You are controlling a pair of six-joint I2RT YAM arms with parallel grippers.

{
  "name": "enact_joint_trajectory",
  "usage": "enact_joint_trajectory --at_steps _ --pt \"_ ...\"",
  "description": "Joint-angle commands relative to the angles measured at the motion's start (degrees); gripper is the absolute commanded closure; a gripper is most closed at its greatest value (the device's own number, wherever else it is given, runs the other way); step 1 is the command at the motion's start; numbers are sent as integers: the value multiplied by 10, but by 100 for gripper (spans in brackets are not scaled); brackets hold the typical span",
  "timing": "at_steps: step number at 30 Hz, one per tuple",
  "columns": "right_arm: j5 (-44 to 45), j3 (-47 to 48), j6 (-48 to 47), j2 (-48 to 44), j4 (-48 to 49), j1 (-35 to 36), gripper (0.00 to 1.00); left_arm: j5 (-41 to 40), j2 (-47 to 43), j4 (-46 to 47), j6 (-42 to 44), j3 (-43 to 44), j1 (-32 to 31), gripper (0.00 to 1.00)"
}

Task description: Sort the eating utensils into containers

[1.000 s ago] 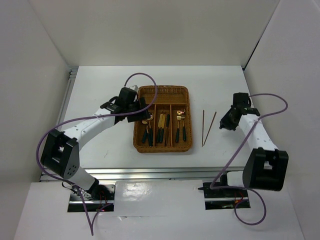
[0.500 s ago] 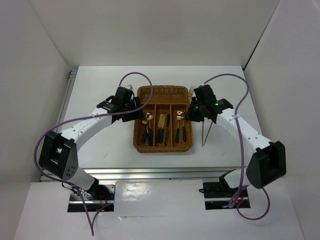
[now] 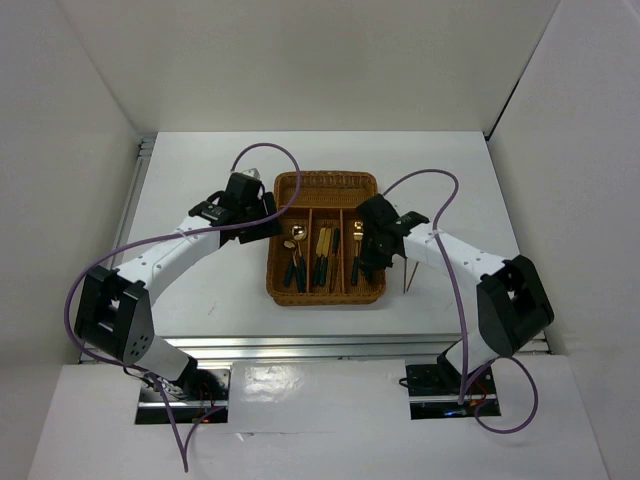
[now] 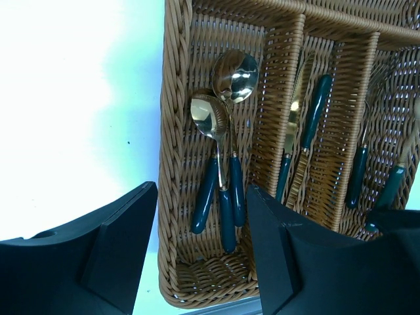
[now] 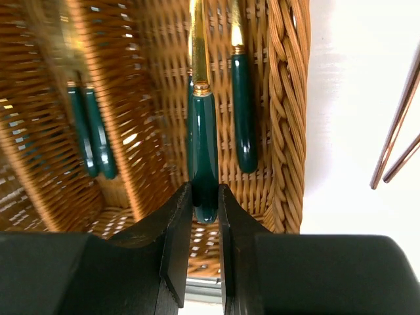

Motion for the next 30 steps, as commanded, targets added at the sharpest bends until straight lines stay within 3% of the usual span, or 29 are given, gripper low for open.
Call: enact_joint_trajectory --at_steps 1,3,10,15,21,26,30 --pt "16 6 -5 30 22 7 81 -7 -21 1 9 -2 3 30" --pt "22 13 -5 45 22 21 81 -7 -21 1 9 -8 3 30" --pt "68 51 7 71 -18 45 58 -2 -21 1 20 -13 3 30" --pt "85 78 1 19 -37 45 47 -2 -21 13 33 -30 3 28" --pt "164 92 -4 -53 -69 40 36 -7 -21 23 38 -48 3 27" --pt "149 29 -36 -126 -13 -56 34 -13 -34 23 38 -48 3 26" --pt "94 -32 -72 -146 33 -148 42 -18 -39 23 43 -48 3 26"
